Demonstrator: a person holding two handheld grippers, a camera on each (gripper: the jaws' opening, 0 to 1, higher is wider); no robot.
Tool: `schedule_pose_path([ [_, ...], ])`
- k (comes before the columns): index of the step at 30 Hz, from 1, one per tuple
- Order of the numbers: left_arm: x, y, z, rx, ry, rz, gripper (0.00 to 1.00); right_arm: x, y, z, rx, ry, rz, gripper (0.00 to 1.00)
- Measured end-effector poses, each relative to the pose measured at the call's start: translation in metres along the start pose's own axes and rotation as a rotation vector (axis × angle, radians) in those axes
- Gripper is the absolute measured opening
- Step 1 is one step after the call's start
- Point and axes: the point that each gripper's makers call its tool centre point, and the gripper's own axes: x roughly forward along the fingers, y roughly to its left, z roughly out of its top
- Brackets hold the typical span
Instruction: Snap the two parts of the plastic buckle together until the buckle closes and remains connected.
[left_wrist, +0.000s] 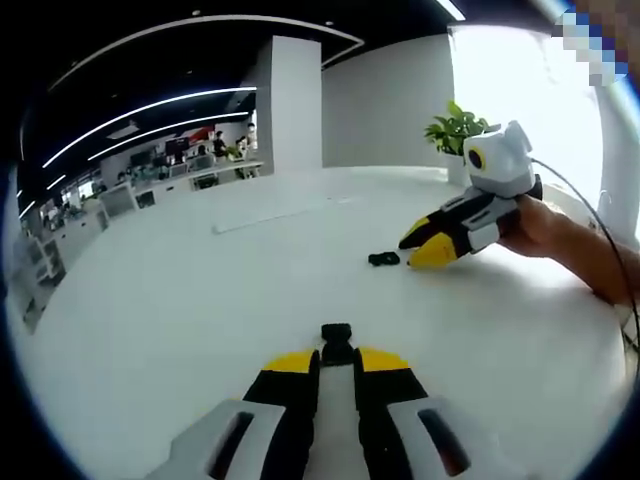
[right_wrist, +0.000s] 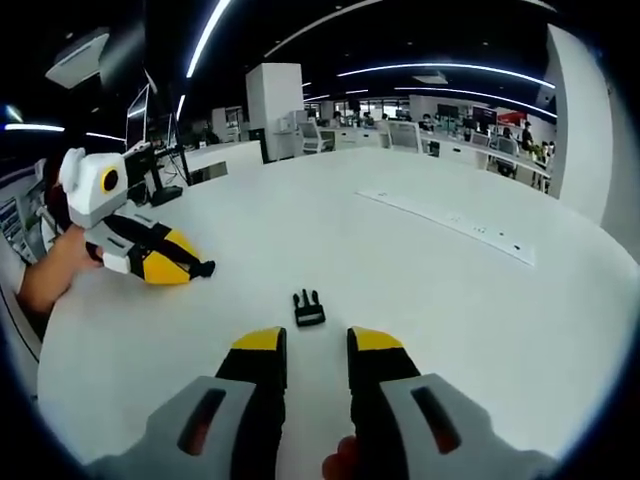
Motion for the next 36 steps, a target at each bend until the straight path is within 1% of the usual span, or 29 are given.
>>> schedule_pose_path([
  [5,0.001,0.0,0.001,-0.002,-0.002,0.003,0.13,0.002,0.0,0.001,-0.005,-0.008,-0.001,0.23],
  [18,0.003,0.0,0.001,0.001,-0.007,0.002,0.13,0.011,0.005,0.006,-0.042,-0.012,0.025,0.22],
  [27,0.003,0.0,0.002,0.004,-0.008,0.0,0.13,0.016,0.005,0.008,-0.076,-0.016,0.04,0.19],
  [36,0.003,0.0,0.002,0.006,-0.01,-0.003,0.13,0.018,0.006,0.009,-0.089,-0.024,0.051,0.17],
])
